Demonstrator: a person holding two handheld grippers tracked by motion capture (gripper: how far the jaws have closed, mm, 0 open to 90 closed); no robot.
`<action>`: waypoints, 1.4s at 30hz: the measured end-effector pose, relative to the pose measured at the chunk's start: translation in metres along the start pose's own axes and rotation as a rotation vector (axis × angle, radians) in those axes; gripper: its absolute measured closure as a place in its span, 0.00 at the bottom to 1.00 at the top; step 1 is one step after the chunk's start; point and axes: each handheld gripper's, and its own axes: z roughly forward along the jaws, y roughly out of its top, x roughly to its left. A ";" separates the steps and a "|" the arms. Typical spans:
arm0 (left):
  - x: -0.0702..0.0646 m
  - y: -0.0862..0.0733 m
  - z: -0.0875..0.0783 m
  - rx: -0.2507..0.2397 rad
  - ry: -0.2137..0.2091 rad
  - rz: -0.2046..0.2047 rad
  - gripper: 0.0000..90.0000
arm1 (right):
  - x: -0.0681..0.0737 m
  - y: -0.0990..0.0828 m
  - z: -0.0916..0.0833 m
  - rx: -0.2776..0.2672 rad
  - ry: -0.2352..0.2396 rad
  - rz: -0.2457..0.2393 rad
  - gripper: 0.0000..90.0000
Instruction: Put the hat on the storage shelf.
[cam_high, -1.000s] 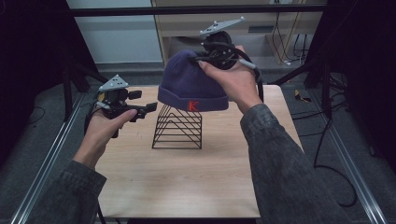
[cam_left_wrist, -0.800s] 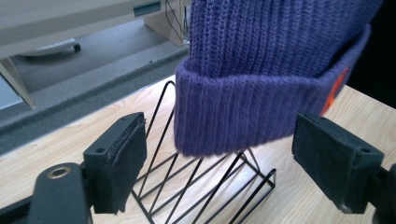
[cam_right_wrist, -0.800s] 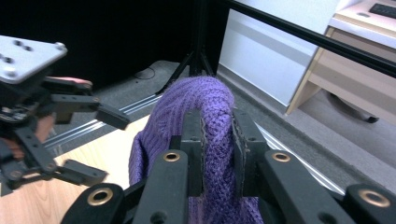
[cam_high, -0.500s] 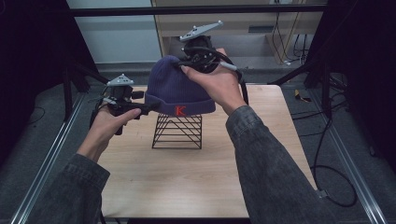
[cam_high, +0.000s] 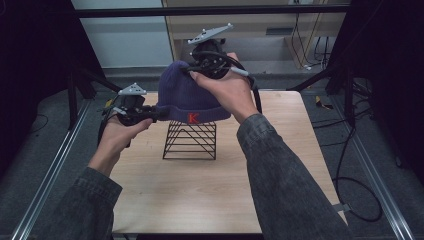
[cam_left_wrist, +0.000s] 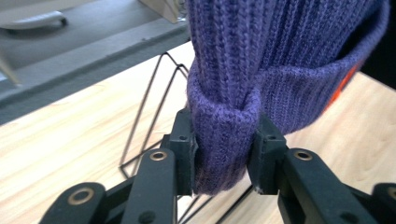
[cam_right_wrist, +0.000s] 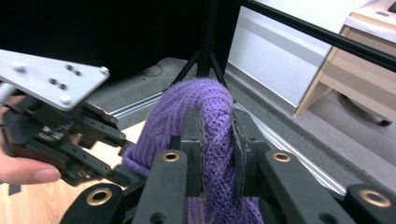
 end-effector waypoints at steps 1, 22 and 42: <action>0.001 0.000 -0.002 0.001 0.010 0.002 0.74 | -0.001 -0.001 0.001 0.002 -0.004 0.003 0.85; 0.015 -0.025 0.002 0.024 0.080 -0.017 0.76 | -0.011 -0.027 0.037 0.104 -0.022 0.033 0.85; 0.006 -0.044 0.015 0.064 0.081 0.015 0.77 | -0.011 -0.053 0.044 0.141 0.004 0.062 0.84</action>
